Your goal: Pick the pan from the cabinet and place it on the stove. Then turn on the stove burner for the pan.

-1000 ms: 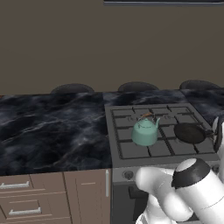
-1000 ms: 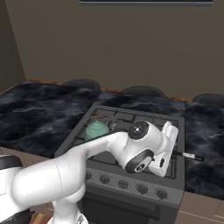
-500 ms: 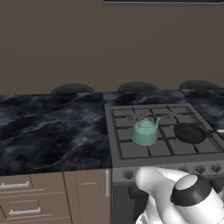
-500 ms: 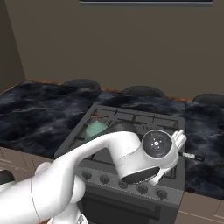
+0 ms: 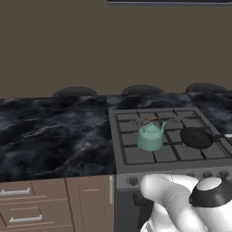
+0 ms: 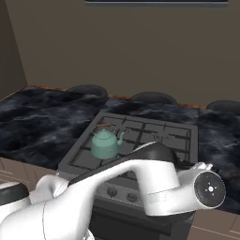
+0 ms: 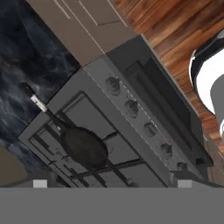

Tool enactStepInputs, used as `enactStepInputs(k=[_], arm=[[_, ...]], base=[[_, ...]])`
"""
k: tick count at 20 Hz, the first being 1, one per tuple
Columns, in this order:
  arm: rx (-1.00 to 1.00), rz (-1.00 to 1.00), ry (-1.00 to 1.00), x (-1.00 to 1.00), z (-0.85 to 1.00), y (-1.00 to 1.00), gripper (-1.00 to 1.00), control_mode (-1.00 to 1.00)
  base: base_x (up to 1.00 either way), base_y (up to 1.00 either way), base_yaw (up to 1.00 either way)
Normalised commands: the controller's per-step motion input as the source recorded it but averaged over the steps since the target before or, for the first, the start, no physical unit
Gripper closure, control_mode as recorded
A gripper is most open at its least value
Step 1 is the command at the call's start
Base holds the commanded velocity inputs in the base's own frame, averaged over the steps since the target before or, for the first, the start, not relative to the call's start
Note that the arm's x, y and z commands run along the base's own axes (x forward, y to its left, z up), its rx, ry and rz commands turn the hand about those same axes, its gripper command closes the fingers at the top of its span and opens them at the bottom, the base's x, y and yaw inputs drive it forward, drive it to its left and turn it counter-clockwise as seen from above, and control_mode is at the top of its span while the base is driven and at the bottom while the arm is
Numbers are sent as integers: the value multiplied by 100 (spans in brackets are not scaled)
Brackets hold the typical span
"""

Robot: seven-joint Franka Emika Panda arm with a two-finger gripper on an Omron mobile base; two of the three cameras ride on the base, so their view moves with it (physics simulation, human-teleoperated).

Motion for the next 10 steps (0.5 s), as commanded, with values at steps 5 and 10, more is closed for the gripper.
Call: enactStepInputs(k=[5,10], arm=[[32,-11,-22,0,-41,17,-100,-100],[21,-15,-26,0,-56,47,-100,-100]], base=[[0,0,0],[0,0,0]])
